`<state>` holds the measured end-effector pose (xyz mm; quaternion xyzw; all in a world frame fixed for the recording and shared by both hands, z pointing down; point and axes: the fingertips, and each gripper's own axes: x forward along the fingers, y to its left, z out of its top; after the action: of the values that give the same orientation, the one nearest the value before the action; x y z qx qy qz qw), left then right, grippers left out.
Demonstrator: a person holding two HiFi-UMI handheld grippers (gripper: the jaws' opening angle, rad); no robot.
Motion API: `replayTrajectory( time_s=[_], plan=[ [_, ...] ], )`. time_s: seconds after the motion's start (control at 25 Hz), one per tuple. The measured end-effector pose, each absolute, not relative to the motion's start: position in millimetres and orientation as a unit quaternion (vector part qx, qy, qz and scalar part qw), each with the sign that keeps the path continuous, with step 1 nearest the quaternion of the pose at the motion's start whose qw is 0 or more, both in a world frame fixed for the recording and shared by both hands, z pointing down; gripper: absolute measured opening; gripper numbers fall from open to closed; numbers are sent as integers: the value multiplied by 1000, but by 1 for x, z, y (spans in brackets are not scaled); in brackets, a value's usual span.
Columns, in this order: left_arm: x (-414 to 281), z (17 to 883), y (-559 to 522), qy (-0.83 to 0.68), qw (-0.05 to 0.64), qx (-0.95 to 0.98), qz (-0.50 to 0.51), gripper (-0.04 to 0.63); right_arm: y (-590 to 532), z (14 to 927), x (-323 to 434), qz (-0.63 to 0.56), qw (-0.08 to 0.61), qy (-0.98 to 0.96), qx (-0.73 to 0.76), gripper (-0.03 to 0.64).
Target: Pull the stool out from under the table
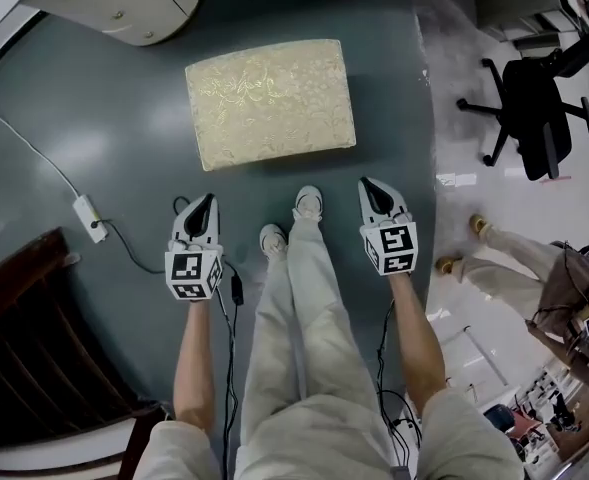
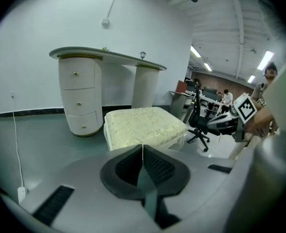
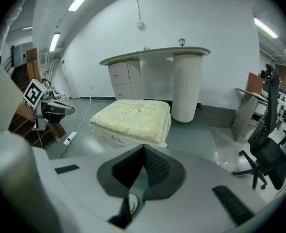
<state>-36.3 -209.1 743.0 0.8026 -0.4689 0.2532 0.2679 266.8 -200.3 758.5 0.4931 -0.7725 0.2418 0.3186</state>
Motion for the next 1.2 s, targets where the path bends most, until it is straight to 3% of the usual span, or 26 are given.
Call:
replayTrajectory(
  time_s=[1.2],
  plan=[
    [27,363,-290,-435,197,858,188,11,-269,377,252,147,250,-812,507,-3]
  ],
)
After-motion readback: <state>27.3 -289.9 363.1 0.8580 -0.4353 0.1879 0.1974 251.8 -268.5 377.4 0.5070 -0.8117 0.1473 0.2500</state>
